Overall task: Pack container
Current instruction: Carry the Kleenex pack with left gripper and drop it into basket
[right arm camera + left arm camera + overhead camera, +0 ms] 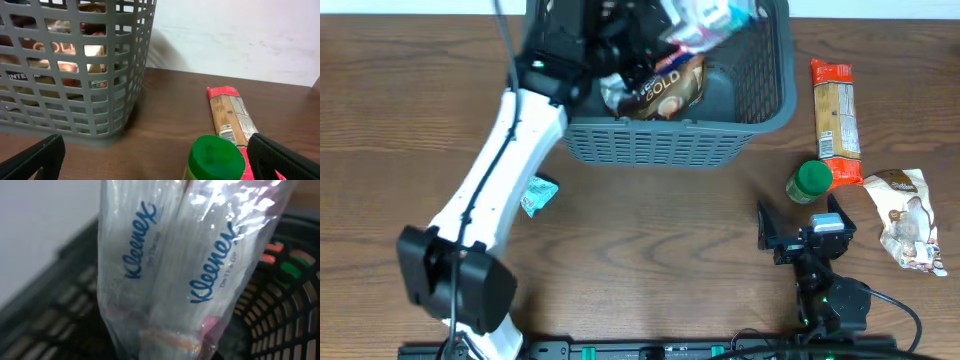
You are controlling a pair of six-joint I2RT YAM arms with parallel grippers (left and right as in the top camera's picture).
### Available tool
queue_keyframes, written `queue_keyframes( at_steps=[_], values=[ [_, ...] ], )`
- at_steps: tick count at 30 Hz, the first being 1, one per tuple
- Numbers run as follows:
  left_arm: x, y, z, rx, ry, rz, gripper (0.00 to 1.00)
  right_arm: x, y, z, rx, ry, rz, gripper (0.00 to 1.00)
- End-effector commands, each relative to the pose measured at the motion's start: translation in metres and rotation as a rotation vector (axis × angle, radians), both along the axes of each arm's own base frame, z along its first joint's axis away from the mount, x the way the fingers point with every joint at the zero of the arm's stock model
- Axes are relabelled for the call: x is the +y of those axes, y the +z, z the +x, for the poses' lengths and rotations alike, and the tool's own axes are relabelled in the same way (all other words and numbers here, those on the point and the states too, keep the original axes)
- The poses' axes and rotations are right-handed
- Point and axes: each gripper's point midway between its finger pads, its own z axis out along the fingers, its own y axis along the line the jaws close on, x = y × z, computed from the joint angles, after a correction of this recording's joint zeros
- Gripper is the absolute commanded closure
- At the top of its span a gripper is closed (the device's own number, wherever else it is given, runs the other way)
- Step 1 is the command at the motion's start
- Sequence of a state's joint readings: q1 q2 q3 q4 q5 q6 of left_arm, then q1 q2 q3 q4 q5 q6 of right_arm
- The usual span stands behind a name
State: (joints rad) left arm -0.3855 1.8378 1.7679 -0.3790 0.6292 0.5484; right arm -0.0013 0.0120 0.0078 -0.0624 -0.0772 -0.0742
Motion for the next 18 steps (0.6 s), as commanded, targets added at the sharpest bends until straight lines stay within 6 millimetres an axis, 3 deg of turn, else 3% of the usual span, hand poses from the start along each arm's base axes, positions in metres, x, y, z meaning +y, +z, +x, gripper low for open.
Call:
queue_keyframes(
  at_steps=[1, 6, 11, 18],
  values=[
    [-0.007, -0.003, -0.002, 0.009, -0.028, 0.001, 0.94, 0.004, 0.0, 0.0, -0.003, 0.015, -0.013, 0.01],
    [-0.002, -0.017, -0.001, 0.048, 0.005, 0.039, 0.91, 0.004, 0.0, 0.0, -0.003, 0.015, -0.013, 0.01],
    [0.024, -0.04, 0.011, 0.063, 0.142, 0.181, 0.94, 0.004, 0.0, 0.0, -0.003, 0.015, -0.013, 0.01],
    [0.051, -0.069, 0.001, 0.1, 0.173, 0.37, 0.94, 0.004, 0.0, 0.0, -0.003, 0.015, -0.013, 0.01]
  ],
)
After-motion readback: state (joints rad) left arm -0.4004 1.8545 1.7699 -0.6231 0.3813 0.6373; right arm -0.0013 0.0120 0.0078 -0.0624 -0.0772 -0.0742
